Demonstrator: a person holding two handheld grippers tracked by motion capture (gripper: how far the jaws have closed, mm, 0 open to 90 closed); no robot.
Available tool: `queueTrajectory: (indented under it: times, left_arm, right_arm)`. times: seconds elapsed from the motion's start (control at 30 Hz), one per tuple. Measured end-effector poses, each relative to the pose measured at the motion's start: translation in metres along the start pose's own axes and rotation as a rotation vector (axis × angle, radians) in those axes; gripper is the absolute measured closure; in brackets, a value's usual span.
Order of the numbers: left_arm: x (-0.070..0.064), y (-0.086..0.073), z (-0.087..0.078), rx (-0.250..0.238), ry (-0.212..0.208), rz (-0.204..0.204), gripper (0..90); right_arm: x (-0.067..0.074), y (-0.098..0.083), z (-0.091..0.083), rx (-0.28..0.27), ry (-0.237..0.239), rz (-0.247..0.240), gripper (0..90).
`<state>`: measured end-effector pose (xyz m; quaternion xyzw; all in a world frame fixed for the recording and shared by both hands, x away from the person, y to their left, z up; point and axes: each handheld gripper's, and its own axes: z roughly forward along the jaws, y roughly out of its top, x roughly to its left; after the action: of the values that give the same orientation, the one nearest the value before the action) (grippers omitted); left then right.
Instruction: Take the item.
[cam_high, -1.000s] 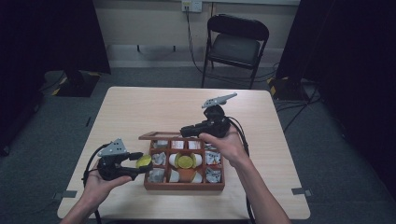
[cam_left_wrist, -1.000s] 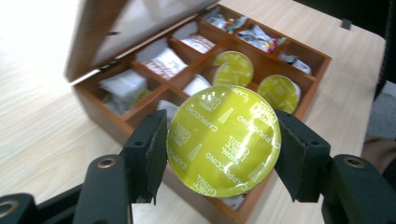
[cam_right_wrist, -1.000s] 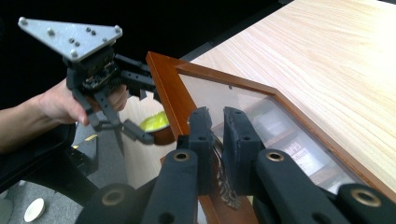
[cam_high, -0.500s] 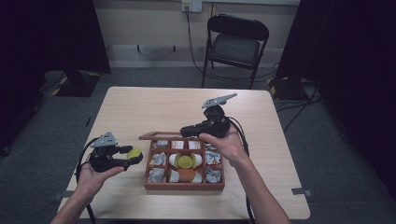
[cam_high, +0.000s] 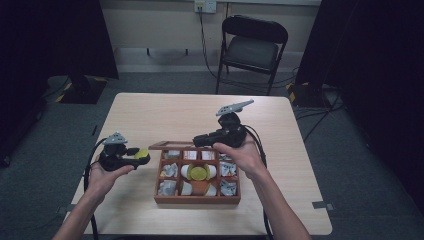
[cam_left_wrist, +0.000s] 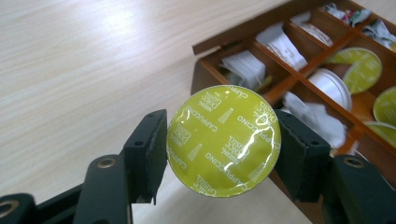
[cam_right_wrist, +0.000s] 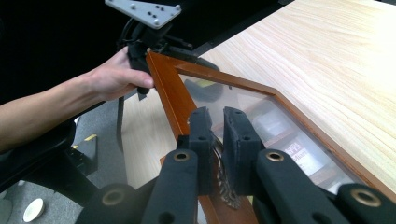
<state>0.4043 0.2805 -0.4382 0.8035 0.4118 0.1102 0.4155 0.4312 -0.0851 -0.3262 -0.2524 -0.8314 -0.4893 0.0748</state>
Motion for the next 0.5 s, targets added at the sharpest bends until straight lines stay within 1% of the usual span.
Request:
queueTrajectory:
  times: [0.03, 0.07, 0.1, 0.13, 0.17, 0.2, 0.23, 0.3, 0.37, 0.43, 0.47, 0.5]
  left_arm:
    - [0.001, 0.001, 0.003, 0.0, 0.005, -0.005, 40.2]
    - [0.002, 0.001, 0.005, 0.01, 0.006, -0.003, 40.2]
    - [0.003, 0.002, 0.008, 0.032, 0.012, 0.011, 40.2]
    - [0.004, 0.001, 0.011, 0.042, 0.02, 0.012, 40.2]
    - [0.004, 0.001, 0.011, 0.042, 0.02, 0.012, 40.2]
    - [0.007, 0.0, 0.016, 0.054, 0.019, 0.0, 40.2]
    - [0.008, -0.001, 0.018, 0.052, 0.019, -0.013, 40.2]
    - [0.011, -0.002, 0.021, 0.051, 0.028, -0.017, 40.2]
    - [0.013, -0.002, 0.024, 0.065, 0.033, -0.019, 40.2]
    - [0.013, -0.002, 0.028, 0.073, 0.022, -0.025, 40.2]
    - [0.012, -0.003, 0.031, 0.085, 0.023, -0.024, 40.2]
    - [0.012, -0.004, 0.034, 0.097, 0.027, -0.012, 40.2]
  right_arm:
    - [0.0, 0.0, 0.0, 0.0, 0.0, 0.0, 82.4]
    - [0.0, 0.0, 0.0, 0.0, 0.0, -0.001, 82.3]
    - [0.0, 0.0, 0.0, 0.0, 0.0, -0.001, 82.4]
    - [0.0, 0.0, 0.0, 0.0, 0.0, -0.001, 82.4]
    - [0.0, 0.0, 0.0, 0.0, 0.0, 0.0, 82.3]
    - [0.0, 0.0, 0.0, 0.0, 0.002, 0.0, 82.3]
    - [0.0, 0.0, 0.0, -0.001, 0.002, 0.001, 82.4]
    - [-0.001, 0.0, 0.0, -0.001, 0.003, 0.001, 82.4]
    - [-0.001, 0.0, 0.0, 0.0, 0.003, 0.001, 82.4]
    - [0.0, 0.0, 0.0, 0.0, 0.002, 0.001, 82.4]
    - [0.0, 0.0, 0.0, 0.0, 0.002, 0.001, 82.4]
    - [0.0, 0.0, 0.0, 0.0, 0.002, 0.001, 82.4]
